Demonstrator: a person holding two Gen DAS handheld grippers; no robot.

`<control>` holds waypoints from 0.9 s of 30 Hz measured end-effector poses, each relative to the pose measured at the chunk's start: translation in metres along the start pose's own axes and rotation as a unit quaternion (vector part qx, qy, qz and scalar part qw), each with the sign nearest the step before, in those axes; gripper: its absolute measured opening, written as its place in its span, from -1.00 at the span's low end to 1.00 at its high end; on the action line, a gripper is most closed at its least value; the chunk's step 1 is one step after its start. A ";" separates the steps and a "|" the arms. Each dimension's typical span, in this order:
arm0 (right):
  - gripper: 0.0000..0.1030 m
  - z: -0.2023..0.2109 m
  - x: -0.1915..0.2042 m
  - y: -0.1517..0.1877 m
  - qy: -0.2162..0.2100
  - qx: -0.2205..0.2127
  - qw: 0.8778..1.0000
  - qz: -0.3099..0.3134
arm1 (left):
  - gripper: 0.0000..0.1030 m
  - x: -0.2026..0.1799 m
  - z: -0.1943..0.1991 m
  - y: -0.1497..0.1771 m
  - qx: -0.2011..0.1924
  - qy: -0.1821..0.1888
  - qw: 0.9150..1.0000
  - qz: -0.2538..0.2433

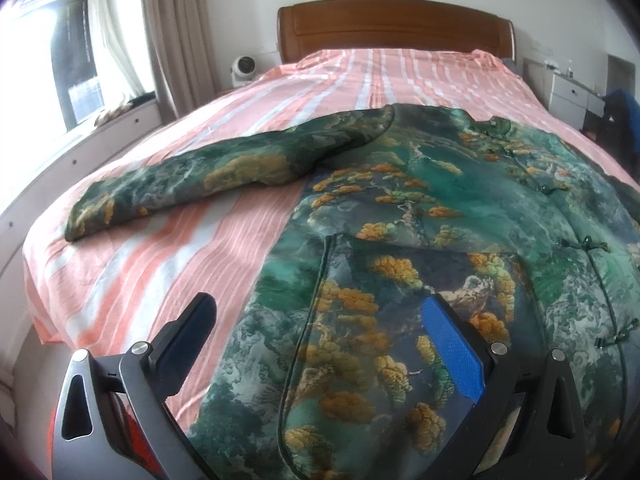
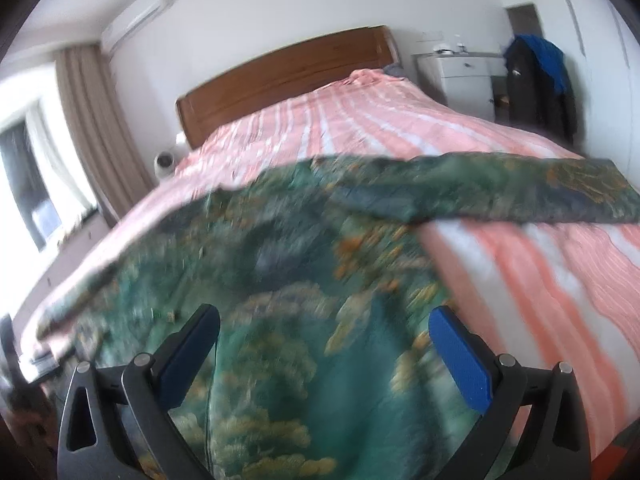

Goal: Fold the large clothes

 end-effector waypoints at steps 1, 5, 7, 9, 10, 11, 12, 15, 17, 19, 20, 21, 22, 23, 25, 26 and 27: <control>0.99 0.006 -0.015 -0.016 0.000 -0.013 1.000 -0.022 | 0.99 0.000 -0.001 0.000 0.001 0.001 1.000 0.001; 0.99 0.019 -0.096 -0.066 0.017 -0.045 0.993 -0.112 | 0.99 0.000 -0.001 -0.002 -0.001 0.006 1.000 0.004; 0.99 0.023 -0.153 -0.078 0.047 -0.049 0.981 -0.179 | 0.99 0.001 0.000 -0.004 -0.003 0.010 1.000 0.010; 0.99 0.022 -0.213 -0.073 0.066 -0.036 0.965 -0.250 | 0.99 0.002 -0.001 -0.004 -0.002 0.014 1.000 0.015; 0.99 0.018 -0.234 -0.068 0.071 -0.026 0.959 -0.272 | 0.99 0.002 -0.003 -0.004 0.002 0.016 1.000 0.018; 0.99 0.014 -0.251 -0.064 0.077 -0.017 0.954 -0.289 | 0.99 0.002 -0.004 -0.003 0.005 0.018 1.000 0.020; 0.99 0.010 -0.263 -0.061 0.081 -0.012 0.950 -0.301 | 0.99 0.002 -0.007 -0.002 0.010 0.019 0.999 0.023; 0.91 -0.002 -0.305 -0.054 0.087 -0.015 0.926 -0.367 | 0.99 0.003 -0.009 0.000 0.016 0.015 0.999 0.026; 0.80 -0.008 -0.326 -0.058 0.099 -0.030 0.913 -0.395 | 0.99 0.004 -0.010 0.001 0.017 0.012 0.999 0.026; 0.63 -0.016 -0.340 -0.067 0.120 -0.041 0.910 -0.396 | 0.99 0.005 -0.011 0.002 0.020 0.012 0.999 0.029; 0.30 -0.021 -0.345 -0.073 0.134 -0.042 0.910 -0.390 | 0.99 0.005 -0.013 0.002 0.023 0.013 0.999 0.031; -0.14 -0.024 -0.349 -0.076 0.147 -0.038 0.910 -0.386 | 0.99 0.005 -0.013 0.003 0.024 0.015 0.999 0.032; -0.39 -0.025 -0.350 -0.079 0.161 -0.034 0.909 -0.383 | 0.99 0.006 -0.013 0.003 0.025 0.016 0.999 0.033; -0.60 -0.023 -0.347 -0.086 0.180 -0.036 0.908 -0.376 | 0.99 0.006 -0.013 0.003 0.024 0.016 0.999 0.032; -0.66 -0.016 -0.309 -0.124 0.170 -0.068 0.928 -0.323 | 0.99 0.005 -0.014 0.002 0.023 0.021 0.999 0.032; -0.67 -0.016 -0.288 -0.141 0.158 -0.076 0.941 -0.291 | 0.99 0.004 -0.014 0.002 0.023 0.022 0.999 0.032; -0.67 -0.018 -0.244 -0.166 0.128 -0.084 0.959 -0.240 | 0.99 0.003 -0.015 0.001 0.023 0.024 0.999 0.033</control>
Point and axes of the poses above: each gripper's, at about its wrist camera, not at the fingertips, and z roughly against the way its jaws point, x to its left, y to its underside, the point moved 9 cm from there along -z, roughly the way its jaws point, and after that the axes turned 2 degrees about x, right-handed, at the moved point
